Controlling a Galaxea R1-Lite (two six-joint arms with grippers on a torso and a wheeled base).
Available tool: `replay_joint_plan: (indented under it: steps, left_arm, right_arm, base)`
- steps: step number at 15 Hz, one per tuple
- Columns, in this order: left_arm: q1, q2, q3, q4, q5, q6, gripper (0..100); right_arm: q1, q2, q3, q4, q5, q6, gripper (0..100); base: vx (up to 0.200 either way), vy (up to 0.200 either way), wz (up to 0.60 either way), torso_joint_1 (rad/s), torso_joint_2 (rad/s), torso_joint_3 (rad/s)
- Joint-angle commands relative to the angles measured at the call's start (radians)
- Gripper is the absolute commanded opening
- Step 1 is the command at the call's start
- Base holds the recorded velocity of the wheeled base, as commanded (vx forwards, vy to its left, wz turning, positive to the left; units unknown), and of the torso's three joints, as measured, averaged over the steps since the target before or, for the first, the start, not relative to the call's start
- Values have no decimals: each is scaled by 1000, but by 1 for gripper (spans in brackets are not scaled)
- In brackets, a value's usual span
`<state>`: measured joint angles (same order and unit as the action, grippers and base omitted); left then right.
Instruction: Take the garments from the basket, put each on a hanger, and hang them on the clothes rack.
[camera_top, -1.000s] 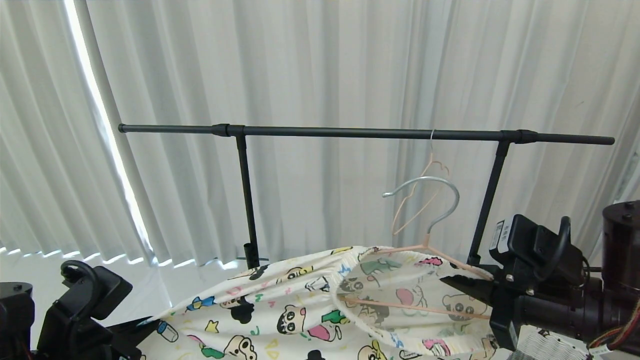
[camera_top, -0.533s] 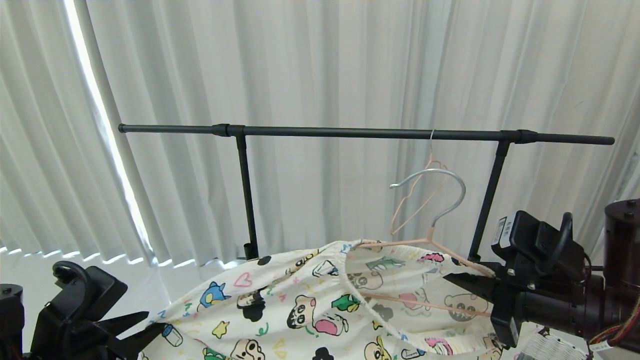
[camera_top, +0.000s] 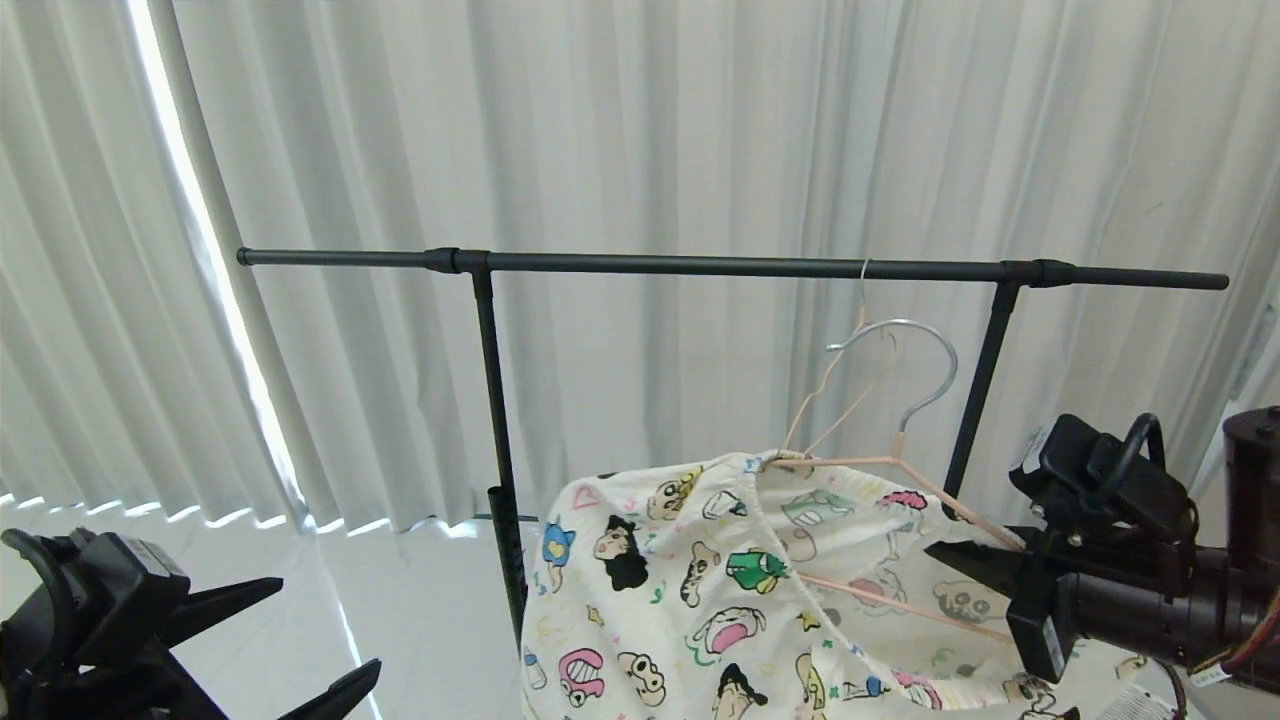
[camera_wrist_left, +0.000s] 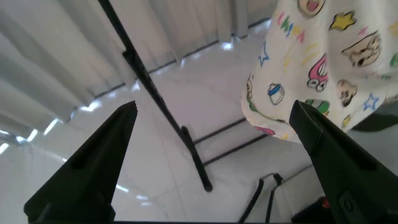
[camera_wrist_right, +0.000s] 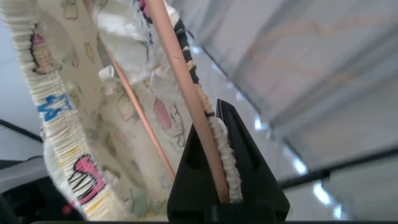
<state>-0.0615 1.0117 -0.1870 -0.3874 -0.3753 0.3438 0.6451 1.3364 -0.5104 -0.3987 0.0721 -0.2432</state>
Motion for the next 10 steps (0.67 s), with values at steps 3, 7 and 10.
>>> replay_joint_plan:
  steps: [3, 7, 10]
  left_arm:
    - [11, 50, -121, -1, 38, -54, 100]
    - [12, 123, -178, -2, 142, -54, 100]
    - [11, 125, -193, -1, 164, -49, 100]
  right_arm:
    - [-61, -131, -8, 267, -161, 81, 0]
    - [-236, -261, -42, 512, -206, 116, 0]
    - [-383, -309, -43, 601, -233, 114, 0]
  base:
    - [0, 0, 0, 0, 0, 0]
    - [0, 0, 0, 0, 0, 0]
    - [0, 0, 0, 0, 0, 0]
